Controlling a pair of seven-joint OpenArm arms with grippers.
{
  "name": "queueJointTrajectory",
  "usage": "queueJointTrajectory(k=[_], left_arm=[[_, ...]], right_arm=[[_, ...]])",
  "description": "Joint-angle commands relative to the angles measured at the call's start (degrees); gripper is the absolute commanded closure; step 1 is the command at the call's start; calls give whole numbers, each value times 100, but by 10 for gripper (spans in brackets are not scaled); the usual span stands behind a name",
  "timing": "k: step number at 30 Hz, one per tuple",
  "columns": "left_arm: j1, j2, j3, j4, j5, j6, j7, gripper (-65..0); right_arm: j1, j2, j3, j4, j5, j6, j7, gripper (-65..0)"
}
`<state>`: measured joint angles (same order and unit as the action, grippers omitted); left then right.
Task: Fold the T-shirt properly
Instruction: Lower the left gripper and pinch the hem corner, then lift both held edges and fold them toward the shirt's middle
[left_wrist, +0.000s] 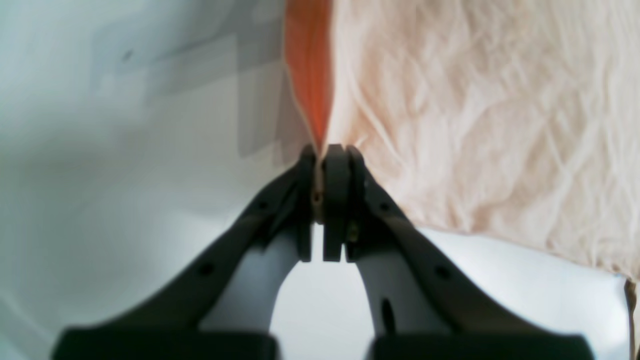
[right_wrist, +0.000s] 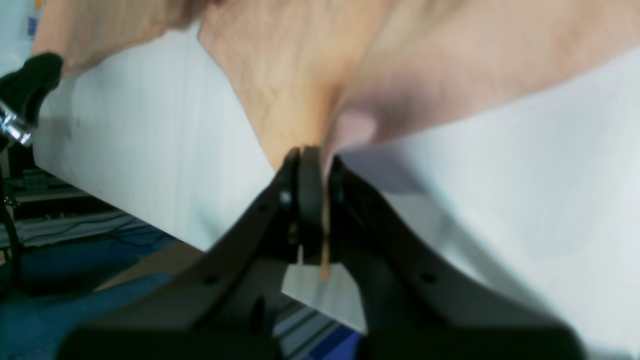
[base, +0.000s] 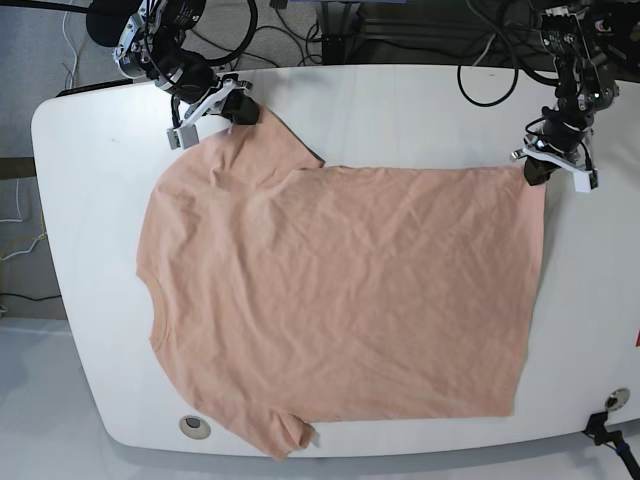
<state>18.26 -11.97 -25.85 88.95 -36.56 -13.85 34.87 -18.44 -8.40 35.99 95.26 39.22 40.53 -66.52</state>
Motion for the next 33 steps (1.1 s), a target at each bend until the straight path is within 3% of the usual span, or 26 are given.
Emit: queueJointTrajectory(k=[1, 12, 17, 26, 33], left_arm=[[104, -74, -31, 349, -85, -44, -89, 0], [675, -65, -40, 894, -85, -53, -89, 0], [183, -74, -31, 894, -85, -53, -89, 0], [-740, -65, 83, 508, -50, -44, -89, 0], [-1154, -65, 101, -81, -50, -35, -89, 0]], right_arm=[[-165, 27, 19, 34, -322, -53, -262, 0], [-570, 27, 10, 931, -322, -53, -262, 0], [-227, 45, 10, 975, -313, -53, -324, 0], [828, 414, 54, 966, -313, -53, -754, 0], [1619, 440, 625, 957, -313, -53, -1062, 0]])
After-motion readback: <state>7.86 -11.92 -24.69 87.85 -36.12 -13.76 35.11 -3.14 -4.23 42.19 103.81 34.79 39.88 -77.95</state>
